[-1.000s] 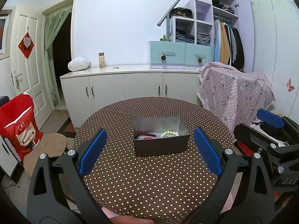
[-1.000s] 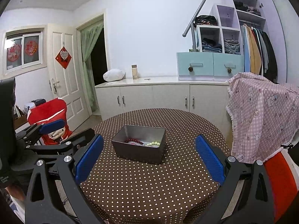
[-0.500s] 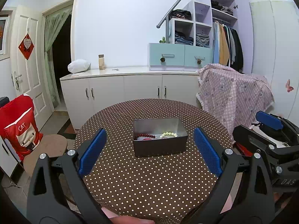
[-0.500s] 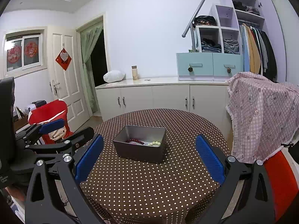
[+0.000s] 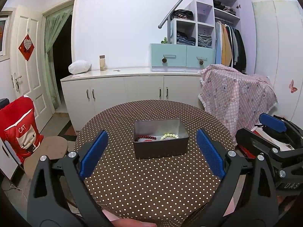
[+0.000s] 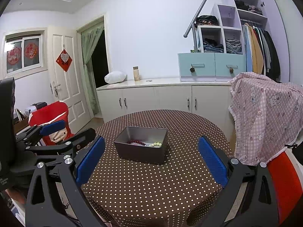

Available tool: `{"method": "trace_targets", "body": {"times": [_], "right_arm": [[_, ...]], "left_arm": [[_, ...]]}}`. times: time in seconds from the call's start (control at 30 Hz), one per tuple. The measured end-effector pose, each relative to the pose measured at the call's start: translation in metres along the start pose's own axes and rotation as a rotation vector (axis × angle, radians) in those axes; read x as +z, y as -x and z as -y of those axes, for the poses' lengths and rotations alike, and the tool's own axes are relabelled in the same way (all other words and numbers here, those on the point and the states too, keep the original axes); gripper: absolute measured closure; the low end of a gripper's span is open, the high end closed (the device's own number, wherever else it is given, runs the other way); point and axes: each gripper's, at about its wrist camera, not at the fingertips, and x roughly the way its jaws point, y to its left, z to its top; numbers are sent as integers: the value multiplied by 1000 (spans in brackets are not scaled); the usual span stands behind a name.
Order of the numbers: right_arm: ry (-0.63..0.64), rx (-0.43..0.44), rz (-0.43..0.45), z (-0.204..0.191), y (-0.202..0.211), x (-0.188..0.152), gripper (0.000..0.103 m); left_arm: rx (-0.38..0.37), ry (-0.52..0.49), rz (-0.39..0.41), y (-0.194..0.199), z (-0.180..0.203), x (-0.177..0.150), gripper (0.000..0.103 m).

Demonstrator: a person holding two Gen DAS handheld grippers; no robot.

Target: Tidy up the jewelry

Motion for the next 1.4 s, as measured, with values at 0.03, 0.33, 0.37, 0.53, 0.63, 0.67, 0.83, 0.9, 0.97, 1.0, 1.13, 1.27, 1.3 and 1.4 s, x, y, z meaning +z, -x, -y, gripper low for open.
{"method": "trace_targets", "body": {"times": [0.03,0.33,0.37,0.53,0.63,0.67,0.83,0.9,0.97,1.0,1.13,1.27,1.3,1.4], "right_arm": [[1,1,1,0,1,0,8],[4,6,2,-2,1,1,8],[4,5,2,-2,1,1,8],[7,5,1,-3,1,2,8],[8,4,0,-3,1,2,8],[7,4,1,-3,1,2,8],[6,5,-1,-3,1,2,8],[6,3,1,-3,1,2,8],[6,3,1,-3,1,2,8],[5,3,1,-2,0,2,8],[6,2,0,-2,0,2,8],[4,-1,-1,-3,0,1,8],[2,0,-1,-3,1,0,8],[-4,3,-5,-2,0,0,8]], "left_arm": [[0,0,0,0,0,0,10],[0,-2,4,0,1,1,10],[0,-2,4,0,1,0,10],[0,-2,4,1,1,0,10],[1,-3,4,1,1,0,10],[1,-3,3,1,1,0,10],[3,-2,3,2,0,0,10],[3,-1,2,2,0,-1,10],[3,-2,3,3,0,-1,10],[2,-3,4,2,0,-1,10],[2,-2,0,4,0,-2,10],[1,-3,-3,4,0,-2,10],[-1,-2,-1,4,0,-2,10],[-1,-3,0,5,1,-3,10]]}}
